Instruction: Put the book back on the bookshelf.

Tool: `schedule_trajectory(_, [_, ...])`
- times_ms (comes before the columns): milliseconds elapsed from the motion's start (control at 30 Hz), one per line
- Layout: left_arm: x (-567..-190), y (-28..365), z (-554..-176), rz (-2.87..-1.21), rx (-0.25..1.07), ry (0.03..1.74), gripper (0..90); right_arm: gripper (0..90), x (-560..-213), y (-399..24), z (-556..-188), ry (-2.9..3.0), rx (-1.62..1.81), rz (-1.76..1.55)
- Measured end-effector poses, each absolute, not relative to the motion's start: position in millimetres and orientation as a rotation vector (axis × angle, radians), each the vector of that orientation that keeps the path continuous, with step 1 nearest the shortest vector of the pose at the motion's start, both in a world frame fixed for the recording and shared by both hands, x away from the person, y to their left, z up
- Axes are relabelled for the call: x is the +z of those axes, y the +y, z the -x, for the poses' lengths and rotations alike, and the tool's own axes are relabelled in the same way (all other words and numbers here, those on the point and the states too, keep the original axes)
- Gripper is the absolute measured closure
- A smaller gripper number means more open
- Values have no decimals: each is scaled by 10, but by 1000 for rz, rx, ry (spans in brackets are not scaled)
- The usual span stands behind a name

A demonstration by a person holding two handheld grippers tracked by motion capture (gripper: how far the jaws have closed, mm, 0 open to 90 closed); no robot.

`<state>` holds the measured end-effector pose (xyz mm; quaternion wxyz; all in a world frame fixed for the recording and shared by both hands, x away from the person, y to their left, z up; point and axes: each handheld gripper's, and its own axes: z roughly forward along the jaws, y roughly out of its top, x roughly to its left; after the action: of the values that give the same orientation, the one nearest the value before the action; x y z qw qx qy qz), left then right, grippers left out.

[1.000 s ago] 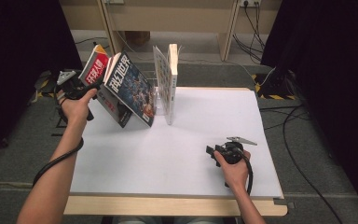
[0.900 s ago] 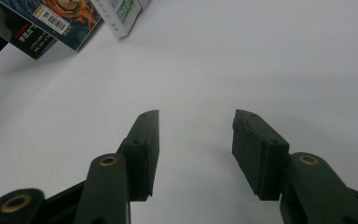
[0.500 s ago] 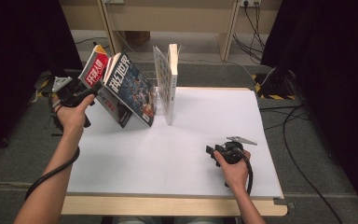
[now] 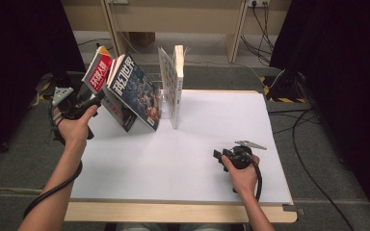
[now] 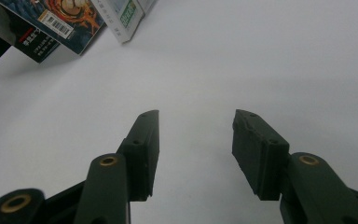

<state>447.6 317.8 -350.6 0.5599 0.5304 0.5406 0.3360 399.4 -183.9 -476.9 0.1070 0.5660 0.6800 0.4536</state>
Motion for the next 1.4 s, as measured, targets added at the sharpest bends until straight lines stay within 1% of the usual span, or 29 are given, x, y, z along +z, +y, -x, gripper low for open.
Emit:
schedule_trajectory(200, [-3546,3174,-4396,-1252,775,1273,413,523,-4770,-1834,-3992,2005,1334,-1664])
schedule_trajectory(267, [-3553,3156,-4366,-1255,774,1274,430,523,-4766,-1837,-3990,2004,1332,-1661])
schedule_trajectory(500, [-3611,3010,-4343,-1276,720,1246,452,522,-4765,-1835,-3989,2006,1330,-1659])
schedule_trajectory(733, [-3668,2861,-4466,-1307,689,1253,466,522,-4766,-1845,-3991,2001,1336,-1666])
schedule_trajectory(967, [-3703,2743,-4685,-1302,656,1304,474,522,-4765,-1846,-3993,2003,1338,-1666])
schedule_trajectory(1400, [-3743,2670,-5031,-1264,673,1403,501,522,-4770,-1871,-3998,1998,1340,-1673])
